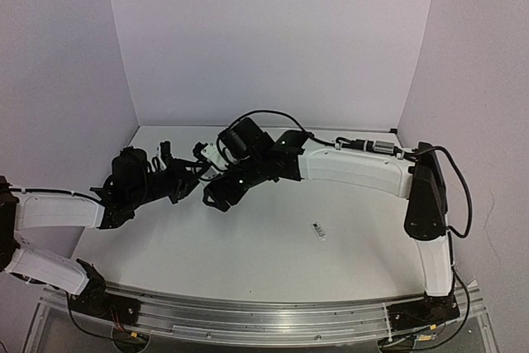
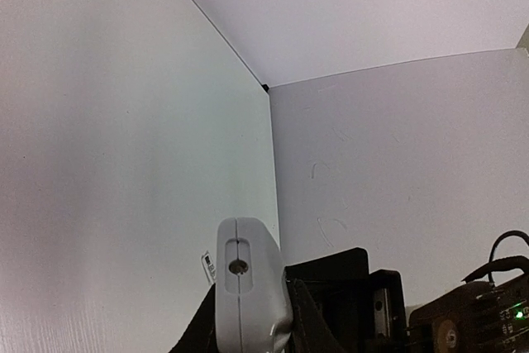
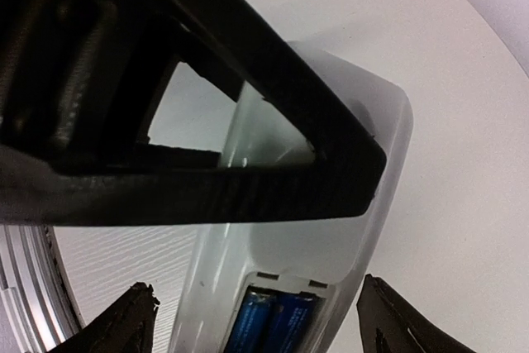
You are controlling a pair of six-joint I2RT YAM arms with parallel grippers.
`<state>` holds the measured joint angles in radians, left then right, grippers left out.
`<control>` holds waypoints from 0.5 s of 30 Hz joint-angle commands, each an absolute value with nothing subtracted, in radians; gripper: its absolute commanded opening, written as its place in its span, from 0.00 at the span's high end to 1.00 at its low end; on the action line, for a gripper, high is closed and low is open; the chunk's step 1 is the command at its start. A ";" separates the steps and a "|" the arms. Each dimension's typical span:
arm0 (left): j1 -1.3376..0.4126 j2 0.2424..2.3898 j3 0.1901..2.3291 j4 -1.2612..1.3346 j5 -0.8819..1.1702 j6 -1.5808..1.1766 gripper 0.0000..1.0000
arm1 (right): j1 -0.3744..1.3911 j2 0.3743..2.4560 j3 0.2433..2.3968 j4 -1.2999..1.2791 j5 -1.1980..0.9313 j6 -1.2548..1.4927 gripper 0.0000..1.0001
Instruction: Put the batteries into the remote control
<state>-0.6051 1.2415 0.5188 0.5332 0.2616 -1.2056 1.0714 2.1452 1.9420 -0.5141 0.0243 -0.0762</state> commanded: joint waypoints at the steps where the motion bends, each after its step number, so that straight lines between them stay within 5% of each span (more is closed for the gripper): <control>1: -0.613 1.204 0.516 0.591 0.241 -1.200 1.00 | 1.069 2.162 1.990 -0.501 0.034 -0.041 0.25; 3: -0.614 1.203 0.517 0.581 0.240 -1.194 1.00 | 1.070 2.164 2.000 -0.501 0.010 -0.024 0.34; 7: -0.614 1.195 0.503 0.596 0.251 -1.188 0.98 | 1.069 2.159 2.004 -0.502 -0.009 -0.011 0.73; 9: -0.614 1.181 0.500 0.582 0.259 -1.173 0.76 | 1.068 2.154 1.992 -0.502 0.026 -0.016 0.82; 13: -0.615 1.103 0.507 0.452 0.259 -1.110 0.03 | 1.043 2.125 1.933 -0.500 0.025 -0.055 0.88; 15: -0.614 1.045 0.520 0.313 0.234 -1.081 0.00 | 1.015 2.091 1.873 -0.500 -0.039 -0.103 0.90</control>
<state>-0.6098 1.1558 0.4956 0.4873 0.2419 -1.1614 1.0591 2.1588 1.9436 -0.5123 0.0285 -0.0317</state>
